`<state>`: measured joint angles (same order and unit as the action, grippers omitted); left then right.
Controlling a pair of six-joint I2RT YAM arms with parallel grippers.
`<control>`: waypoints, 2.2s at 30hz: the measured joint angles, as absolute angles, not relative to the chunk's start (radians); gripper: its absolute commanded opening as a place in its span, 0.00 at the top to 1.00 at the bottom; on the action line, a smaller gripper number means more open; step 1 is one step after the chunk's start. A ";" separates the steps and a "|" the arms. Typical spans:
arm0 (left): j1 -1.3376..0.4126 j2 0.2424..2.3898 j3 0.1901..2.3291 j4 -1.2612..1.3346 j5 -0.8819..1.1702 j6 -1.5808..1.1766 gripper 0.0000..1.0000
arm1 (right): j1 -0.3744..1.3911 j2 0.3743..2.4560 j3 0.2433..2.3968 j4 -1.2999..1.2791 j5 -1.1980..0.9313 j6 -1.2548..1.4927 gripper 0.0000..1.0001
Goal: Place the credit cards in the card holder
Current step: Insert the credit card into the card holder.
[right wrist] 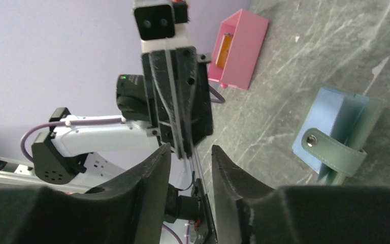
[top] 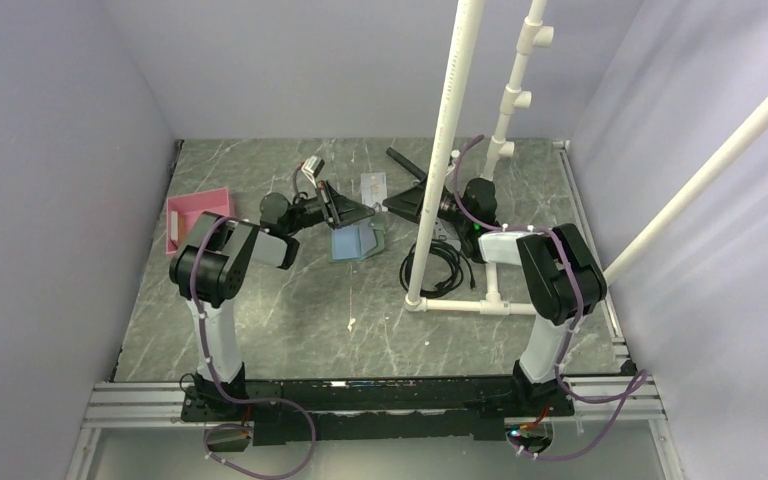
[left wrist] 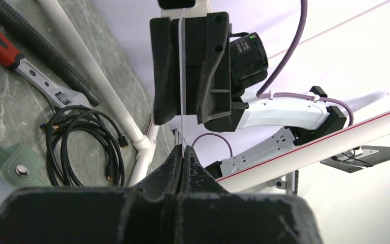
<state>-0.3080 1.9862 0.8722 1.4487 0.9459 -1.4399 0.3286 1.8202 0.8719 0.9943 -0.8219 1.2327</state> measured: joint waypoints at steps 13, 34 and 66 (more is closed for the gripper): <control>-0.310 1.960 0.815 1.266 0.930 -1.351 0.01 | 0.339 1.879 0.934 0.934 -0.813 1.196 1.00; -0.221 1.911 1.059 -0.025 0.698 -0.721 1.00 | 0.501 2.091 1.440 -0.251 -0.634 0.513 1.00; -0.232 1.953 1.078 -0.093 0.637 -0.699 1.00 | 0.457 2.168 1.459 -0.230 -0.720 0.547 1.00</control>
<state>-0.2317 1.9530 1.0779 -0.0929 0.6373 -0.6991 0.4572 2.1677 1.4593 -0.2298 -0.7204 0.5468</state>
